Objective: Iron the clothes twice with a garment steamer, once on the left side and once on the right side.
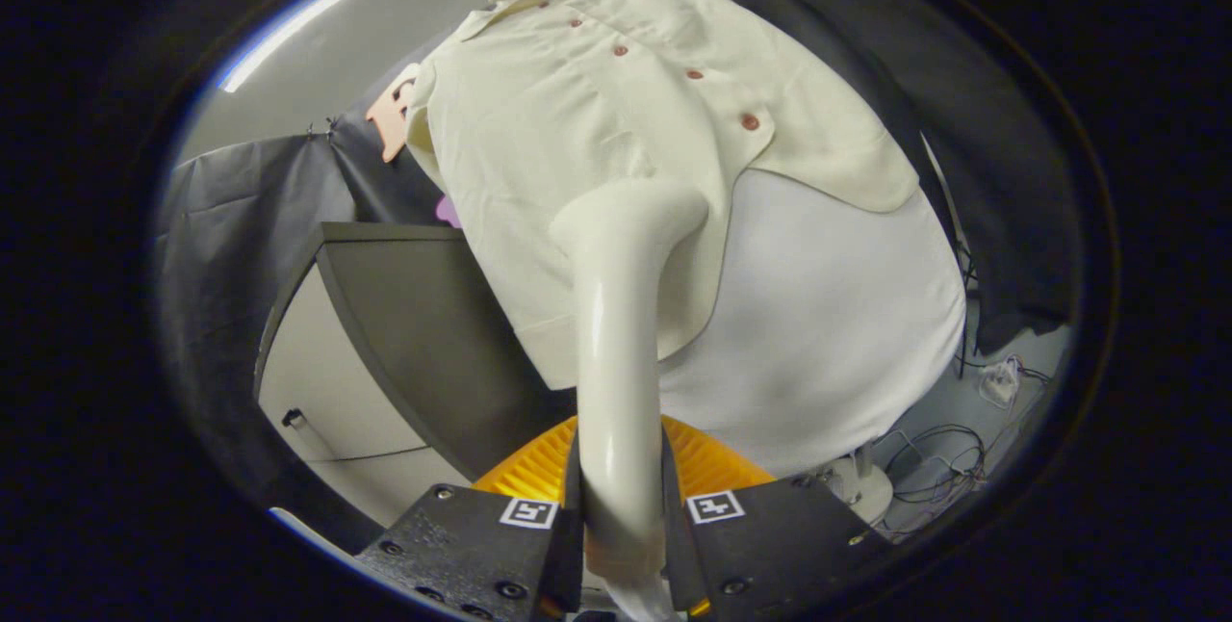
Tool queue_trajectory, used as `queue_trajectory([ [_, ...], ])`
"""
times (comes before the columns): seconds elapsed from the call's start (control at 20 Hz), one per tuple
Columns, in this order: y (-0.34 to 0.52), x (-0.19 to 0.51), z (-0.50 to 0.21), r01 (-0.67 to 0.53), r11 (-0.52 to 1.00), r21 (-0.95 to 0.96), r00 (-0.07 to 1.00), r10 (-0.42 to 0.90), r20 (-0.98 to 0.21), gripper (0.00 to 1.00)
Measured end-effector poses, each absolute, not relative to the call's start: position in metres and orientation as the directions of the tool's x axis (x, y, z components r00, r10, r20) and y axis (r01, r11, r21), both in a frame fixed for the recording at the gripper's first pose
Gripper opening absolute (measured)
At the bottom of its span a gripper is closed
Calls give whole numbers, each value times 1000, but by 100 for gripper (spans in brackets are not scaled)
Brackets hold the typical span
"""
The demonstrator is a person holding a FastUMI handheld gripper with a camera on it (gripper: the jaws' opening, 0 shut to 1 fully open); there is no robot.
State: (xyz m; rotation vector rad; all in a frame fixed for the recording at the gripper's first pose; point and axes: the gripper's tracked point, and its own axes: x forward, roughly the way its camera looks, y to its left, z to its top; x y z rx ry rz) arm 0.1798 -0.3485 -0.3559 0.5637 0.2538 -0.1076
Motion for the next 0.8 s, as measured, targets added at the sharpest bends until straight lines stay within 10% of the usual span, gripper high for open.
queue_trajectory([
  [0.8,-356,149,-301,142,814,563,983,-47,-180,33],
])
